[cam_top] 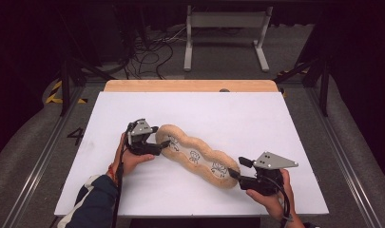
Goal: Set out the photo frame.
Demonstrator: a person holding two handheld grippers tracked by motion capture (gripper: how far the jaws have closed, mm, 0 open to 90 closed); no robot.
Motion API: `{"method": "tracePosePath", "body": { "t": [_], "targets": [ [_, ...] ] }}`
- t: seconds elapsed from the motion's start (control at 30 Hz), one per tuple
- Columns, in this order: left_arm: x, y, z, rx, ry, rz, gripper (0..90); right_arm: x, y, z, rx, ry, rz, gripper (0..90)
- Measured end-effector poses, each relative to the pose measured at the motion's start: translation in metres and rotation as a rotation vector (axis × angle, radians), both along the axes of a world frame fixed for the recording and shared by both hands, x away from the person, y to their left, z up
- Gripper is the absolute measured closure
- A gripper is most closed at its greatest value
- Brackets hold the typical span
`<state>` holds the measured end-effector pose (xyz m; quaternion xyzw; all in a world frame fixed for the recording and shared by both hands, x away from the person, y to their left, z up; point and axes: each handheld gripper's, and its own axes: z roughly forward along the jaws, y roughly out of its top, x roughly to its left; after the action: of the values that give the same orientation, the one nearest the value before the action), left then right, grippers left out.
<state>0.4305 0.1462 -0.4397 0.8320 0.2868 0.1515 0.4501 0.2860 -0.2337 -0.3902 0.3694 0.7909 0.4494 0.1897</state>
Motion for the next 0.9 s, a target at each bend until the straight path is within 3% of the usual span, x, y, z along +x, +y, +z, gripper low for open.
{"method": "tracePosePath", "body": {
  "t": [0.13, 0.23, 0.4, 0.77, 0.9],
  "targets": [
    [0.001, -0.004, -0.002, 0.002, -0.001, -0.029, 29.3, -0.002, 0.003, -0.007, -0.015, -0.015, -0.016, 46.7],
    [0.001, -0.005, -0.001, -0.002, -0.005, -0.056, 32.8, -0.006, 0.002, -0.013, 0.014, -0.034, -0.041, 48.0],
    [0.002, -0.003, -0.001, -0.003, -0.006, -0.069, 35.4, -0.008, 0.003, -0.017, 0.026, -0.059, -0.028, 55.5],
    [-0.001, 0.006, 0.002, 0.016, -0.022, -0.051, 52.6, -0.010, 0.006, -0.021, 0.009, -0.078, -0.022, 62.5],
    [-0.001, 0.010, 0.003, 0.022, -0.027, -0.043, 63.0, -0.010, 0.006, -0.021, 0.003, -0.084, -0.025, 62.8]
  ]
}}
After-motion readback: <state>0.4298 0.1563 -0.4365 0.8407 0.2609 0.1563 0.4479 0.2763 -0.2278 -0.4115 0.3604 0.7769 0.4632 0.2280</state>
